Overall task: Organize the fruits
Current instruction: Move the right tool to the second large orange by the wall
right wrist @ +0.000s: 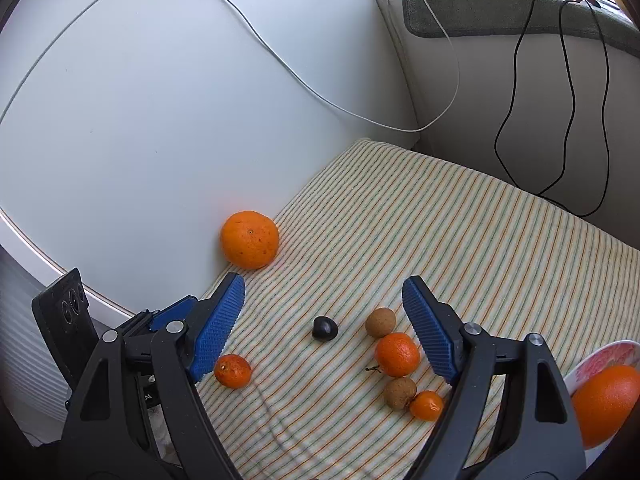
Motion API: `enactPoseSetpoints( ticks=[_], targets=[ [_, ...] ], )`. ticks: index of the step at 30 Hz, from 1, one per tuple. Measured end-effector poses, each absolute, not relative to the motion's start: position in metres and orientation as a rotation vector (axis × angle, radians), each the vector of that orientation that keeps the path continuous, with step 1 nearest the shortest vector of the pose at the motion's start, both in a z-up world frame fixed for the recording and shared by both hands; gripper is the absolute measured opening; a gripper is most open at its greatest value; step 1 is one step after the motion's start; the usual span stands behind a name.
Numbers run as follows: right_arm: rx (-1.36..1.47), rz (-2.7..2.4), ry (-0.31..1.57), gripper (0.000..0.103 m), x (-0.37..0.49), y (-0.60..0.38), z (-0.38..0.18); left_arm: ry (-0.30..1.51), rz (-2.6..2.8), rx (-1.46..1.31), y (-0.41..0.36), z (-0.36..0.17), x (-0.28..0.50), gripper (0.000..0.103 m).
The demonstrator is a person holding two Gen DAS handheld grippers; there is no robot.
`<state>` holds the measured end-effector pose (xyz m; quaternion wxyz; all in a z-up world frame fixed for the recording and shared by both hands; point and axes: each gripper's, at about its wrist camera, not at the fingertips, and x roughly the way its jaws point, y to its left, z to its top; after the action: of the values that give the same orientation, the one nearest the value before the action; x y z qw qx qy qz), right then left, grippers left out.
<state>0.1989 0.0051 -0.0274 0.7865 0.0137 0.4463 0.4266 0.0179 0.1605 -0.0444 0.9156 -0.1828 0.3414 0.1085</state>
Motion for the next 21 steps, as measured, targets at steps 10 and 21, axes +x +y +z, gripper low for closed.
enactPoseSetpoints(
  ticks=[10,21],
  targets=[
    [0.053,1.051,1.069,0.084,0.221,0.082,-0.063,0.721,0.282,-0.366,0.185,-0.062,0.035,0.063],
    [0.157,1.144,1.221,0.078,0.245,0.149,-0.113,0.754,0.283,-0.374,0.202,-0.077,0.058,0.063]
  ],
)
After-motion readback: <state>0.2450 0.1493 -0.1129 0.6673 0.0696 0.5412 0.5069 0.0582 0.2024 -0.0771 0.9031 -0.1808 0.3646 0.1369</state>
